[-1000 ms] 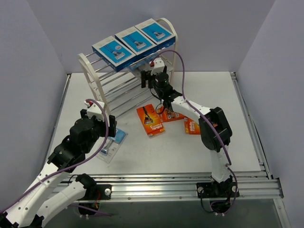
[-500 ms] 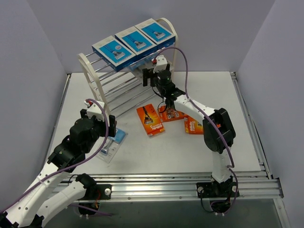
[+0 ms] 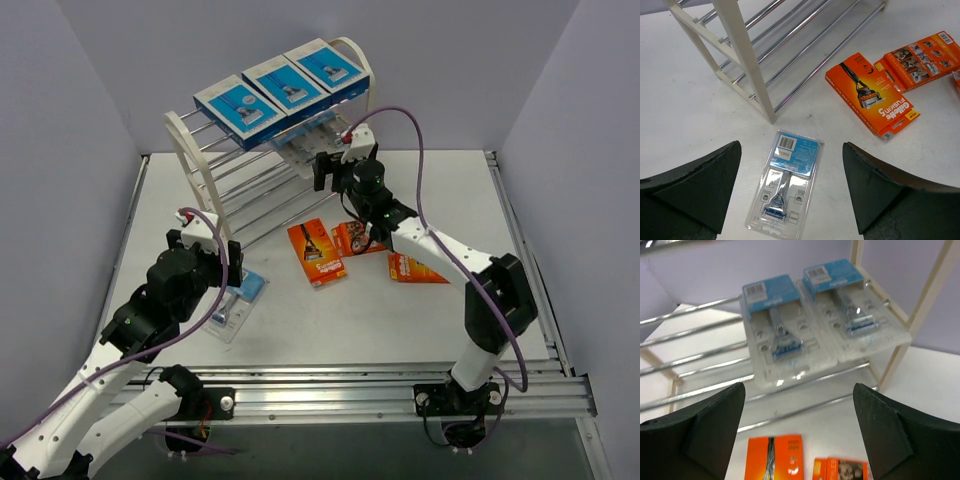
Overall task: Place and organize the shaving razors onto the shelf
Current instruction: Grab a shaving razor with the right arm
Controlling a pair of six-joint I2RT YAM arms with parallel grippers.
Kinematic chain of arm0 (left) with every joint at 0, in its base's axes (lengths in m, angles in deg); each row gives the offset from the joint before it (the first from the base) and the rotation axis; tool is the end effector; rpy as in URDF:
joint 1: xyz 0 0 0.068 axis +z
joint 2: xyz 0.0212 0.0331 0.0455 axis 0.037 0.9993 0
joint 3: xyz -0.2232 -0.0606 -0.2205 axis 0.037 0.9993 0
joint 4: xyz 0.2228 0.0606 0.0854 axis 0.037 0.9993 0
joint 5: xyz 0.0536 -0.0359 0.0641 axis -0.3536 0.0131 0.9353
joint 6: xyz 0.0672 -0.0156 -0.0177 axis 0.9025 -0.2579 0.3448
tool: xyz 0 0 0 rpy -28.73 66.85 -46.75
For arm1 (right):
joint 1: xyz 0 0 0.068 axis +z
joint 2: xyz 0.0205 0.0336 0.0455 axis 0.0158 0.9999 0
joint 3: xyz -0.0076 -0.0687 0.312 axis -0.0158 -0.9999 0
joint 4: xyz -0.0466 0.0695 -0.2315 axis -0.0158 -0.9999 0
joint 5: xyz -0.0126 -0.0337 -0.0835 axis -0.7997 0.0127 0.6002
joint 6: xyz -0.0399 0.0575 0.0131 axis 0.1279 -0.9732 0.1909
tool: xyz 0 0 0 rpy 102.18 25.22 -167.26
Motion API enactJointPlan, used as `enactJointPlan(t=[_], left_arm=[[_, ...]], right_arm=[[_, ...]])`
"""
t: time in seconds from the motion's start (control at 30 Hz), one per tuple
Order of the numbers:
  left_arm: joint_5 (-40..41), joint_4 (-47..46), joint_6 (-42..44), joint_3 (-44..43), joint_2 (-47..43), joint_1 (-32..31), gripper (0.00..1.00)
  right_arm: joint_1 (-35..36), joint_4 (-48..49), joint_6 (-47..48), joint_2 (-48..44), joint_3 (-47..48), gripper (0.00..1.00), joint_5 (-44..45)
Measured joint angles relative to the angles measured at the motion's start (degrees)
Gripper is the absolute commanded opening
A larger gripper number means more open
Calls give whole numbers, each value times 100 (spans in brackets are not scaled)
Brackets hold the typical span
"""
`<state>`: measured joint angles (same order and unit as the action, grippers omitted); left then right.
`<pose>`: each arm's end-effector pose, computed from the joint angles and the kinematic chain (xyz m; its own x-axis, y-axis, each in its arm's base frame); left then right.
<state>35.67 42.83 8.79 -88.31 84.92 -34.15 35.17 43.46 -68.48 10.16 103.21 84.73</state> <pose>0.1077 -0.0510 0.3711 -0.2900 0.0599 -0.9551 0.2142 0.9768 -0.0037 0.3623 0.2362 0.4085 0.0992 0.1731 -0.9799 -0.4463 0.8879 0.1117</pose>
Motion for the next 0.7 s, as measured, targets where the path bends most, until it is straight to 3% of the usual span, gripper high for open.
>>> enactJointPlan(t=[0.2,0.33,0.5,0.7], left_arm=[[74,37,2,0,-74,0,91],[114,35,37,0,-234,2,91],[179,35,46,0,-444,2,91],[267,28,48,7,-643,2,91]], right_arm=[[527,142,-411,-1217,-1624,82,146],[1628,636,-920,-1764,-2844,82,404],[3292,951,-1414,-1521,-3672,79,710],[4238,1165,-1764,-516,-3414,70,1121]])
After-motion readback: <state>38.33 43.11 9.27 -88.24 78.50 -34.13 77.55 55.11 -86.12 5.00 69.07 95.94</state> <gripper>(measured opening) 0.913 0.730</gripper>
